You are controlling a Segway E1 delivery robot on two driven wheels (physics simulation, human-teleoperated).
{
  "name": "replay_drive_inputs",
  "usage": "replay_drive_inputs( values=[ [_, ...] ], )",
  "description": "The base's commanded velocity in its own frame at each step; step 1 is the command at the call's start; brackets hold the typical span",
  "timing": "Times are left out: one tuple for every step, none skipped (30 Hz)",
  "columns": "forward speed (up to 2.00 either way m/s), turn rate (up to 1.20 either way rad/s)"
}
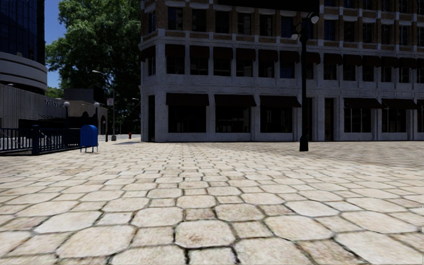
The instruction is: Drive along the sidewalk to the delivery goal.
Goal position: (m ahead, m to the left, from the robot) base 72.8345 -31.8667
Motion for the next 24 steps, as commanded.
replay_drive_inputs(
  values=[
    [1.41, 0.00],
    [1.41, 0.00],
    [1.41, 0.00],
    [1.42, 0.00],
    [1.42, 0.00],
    [1.42, 0.00],
    [1.42, -0.16],
    [1.42, -0.25],
    [1.42, -0.25],
    [1.43, -0.28],
    [2.00, -0.30],
    [2.00, -0.31],
    [2.00, -0.31],
    [2.00, -0.31],
    [2.00, -0.31],
    [2.00, -0.35],
    [2.00, -0.40],
    [2.00, -0.43],
    [2.00, -0.44],
    [2.00, -0.44],
    [2.00, -0.44],
    [2.00, -0.44],
    [2.00, -0.44],
    [2.00, -0.44]
  ],
)
